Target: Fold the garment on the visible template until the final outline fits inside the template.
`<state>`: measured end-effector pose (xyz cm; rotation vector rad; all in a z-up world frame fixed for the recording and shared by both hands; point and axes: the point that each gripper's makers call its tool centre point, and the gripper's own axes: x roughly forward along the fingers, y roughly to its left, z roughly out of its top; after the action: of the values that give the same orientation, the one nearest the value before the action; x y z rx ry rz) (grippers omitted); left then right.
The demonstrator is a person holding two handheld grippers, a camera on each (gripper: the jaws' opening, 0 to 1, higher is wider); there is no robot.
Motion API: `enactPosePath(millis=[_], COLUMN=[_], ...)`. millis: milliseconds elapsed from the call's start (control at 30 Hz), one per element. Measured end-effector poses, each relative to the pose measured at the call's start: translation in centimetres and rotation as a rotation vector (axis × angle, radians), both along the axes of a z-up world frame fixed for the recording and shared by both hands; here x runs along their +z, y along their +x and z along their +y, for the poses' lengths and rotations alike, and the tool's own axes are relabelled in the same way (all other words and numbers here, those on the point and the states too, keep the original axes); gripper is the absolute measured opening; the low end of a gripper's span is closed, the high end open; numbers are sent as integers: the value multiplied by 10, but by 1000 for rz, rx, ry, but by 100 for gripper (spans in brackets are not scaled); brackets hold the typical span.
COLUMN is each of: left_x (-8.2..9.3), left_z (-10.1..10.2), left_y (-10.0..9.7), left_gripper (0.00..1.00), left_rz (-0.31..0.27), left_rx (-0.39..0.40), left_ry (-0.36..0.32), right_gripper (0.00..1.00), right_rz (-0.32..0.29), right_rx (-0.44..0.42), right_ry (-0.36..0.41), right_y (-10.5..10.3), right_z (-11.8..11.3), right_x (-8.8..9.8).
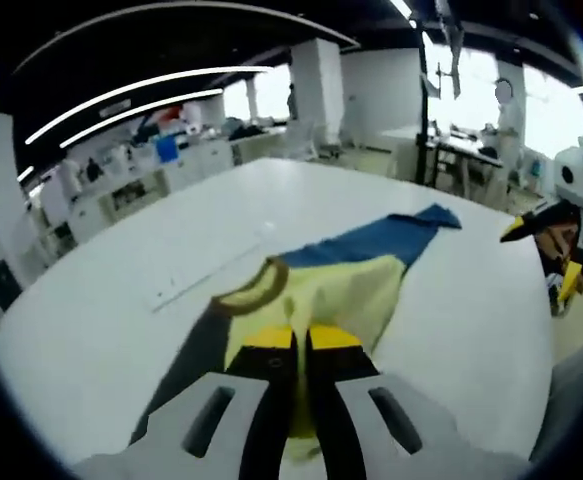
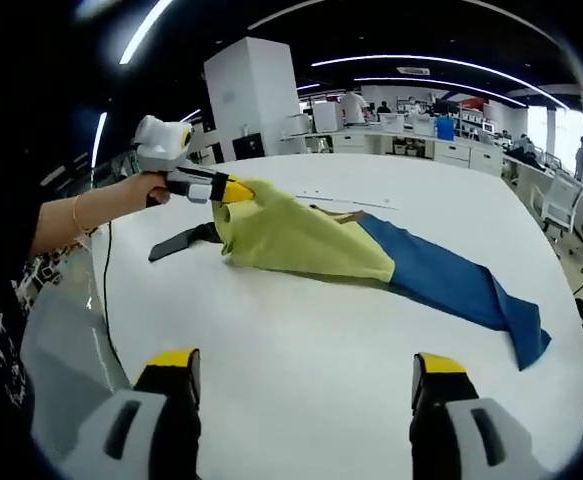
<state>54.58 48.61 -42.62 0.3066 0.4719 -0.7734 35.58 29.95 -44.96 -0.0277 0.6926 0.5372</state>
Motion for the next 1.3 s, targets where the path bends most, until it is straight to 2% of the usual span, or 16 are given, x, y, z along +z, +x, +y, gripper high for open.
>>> enactPosePath(millis=[200,400,600,833,1000,1133,1300], left_x=[-23,-41,-54,-68,-68,-55,-42], left_z=[5,5,6,17,29,39,55], left_y=[19,28,38,41,42,41,35], left_gripper=[0,0,1,4,12,17,20], left_rz=[27,31,36,49,67,65,41], left_rx=[15,14,13,27,71,93,102], left_ry=[38,84,118,164,144,90,88], right_gripper=[85,84,84,83,82,82,81], right_rz=[12,18,26,32,40,41,30], right_rx=[-11,-23,-32,-50,-64,-76,-71], right_ry=[1,-12,-1,2,6,18,29], right_y=[5,10,13,17,18,20,23], right_z=[3,4,9,9,11,14,20], right_x=[-5,-10,-13,-14,-16,-15,-9])
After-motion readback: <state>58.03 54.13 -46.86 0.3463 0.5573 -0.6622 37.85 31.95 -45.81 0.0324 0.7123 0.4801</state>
